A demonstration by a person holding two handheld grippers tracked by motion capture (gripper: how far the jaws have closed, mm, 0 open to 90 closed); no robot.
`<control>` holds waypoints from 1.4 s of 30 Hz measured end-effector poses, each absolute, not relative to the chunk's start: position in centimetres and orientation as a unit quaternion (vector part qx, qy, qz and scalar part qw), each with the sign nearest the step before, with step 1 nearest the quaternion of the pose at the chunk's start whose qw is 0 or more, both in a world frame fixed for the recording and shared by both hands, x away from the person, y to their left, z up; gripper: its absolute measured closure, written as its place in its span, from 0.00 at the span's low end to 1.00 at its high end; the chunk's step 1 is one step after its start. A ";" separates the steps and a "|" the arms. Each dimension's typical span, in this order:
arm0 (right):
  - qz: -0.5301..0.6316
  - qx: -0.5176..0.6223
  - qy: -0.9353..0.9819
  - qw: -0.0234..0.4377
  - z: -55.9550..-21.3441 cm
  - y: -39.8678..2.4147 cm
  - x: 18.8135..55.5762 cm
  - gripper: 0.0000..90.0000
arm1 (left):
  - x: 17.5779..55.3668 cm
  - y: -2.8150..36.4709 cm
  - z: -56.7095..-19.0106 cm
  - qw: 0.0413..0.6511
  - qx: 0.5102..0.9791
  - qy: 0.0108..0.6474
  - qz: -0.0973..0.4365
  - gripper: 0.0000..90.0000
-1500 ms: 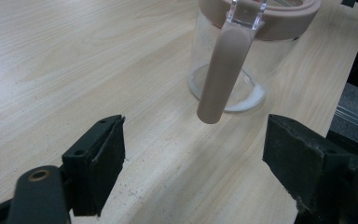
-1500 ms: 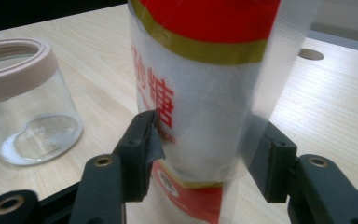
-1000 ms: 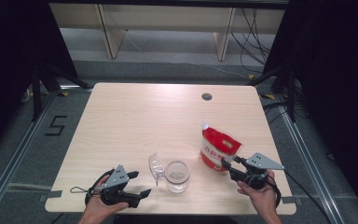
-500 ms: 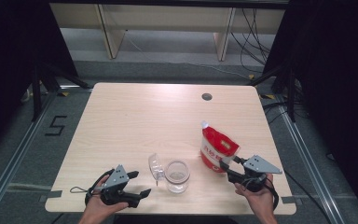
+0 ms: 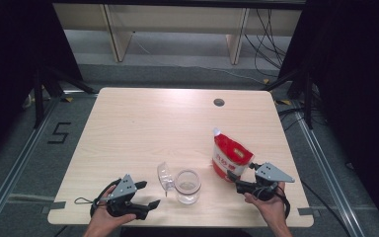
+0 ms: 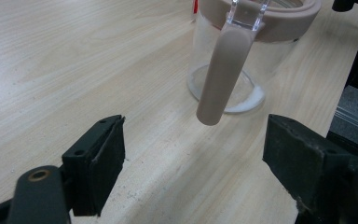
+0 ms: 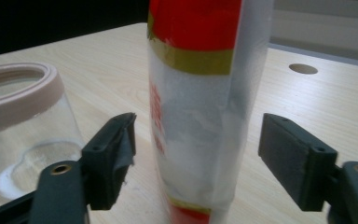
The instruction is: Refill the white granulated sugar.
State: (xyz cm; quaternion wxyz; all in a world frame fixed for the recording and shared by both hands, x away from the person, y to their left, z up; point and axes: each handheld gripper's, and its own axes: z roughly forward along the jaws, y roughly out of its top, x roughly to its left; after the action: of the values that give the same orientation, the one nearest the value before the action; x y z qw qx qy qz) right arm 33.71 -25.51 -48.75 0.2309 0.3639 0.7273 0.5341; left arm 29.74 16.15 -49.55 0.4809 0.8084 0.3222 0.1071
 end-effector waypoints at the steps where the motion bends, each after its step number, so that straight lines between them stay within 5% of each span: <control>1: 0.533 0.353 0.732 0.235 -48.8 -25.6 34.0 0.23 | 29.8 16.2 -49.6 0.481 0.809 0.321 0.108 0.23; 11: 0.534 0.327 0.741 0.244 -49.7 -24.8 35.1 0.18 | 29.8 16.2 -49.6 0.479 0.809 0.323 0.108 0.23; 42: 0.547 0.329 0.732 0.240 -50.8 -24.2 36.2 0.27 | 29.8 16.2 -49.6 0.476 0.811 0.321 0.109 0.23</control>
State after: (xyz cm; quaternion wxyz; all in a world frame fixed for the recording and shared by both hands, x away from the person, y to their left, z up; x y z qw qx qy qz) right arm 36.20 -24.18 -50.76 0.2402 0.3286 0.7317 0.5467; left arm 29.77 16.15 -49.62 0.4762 0.8113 0.3212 0.1089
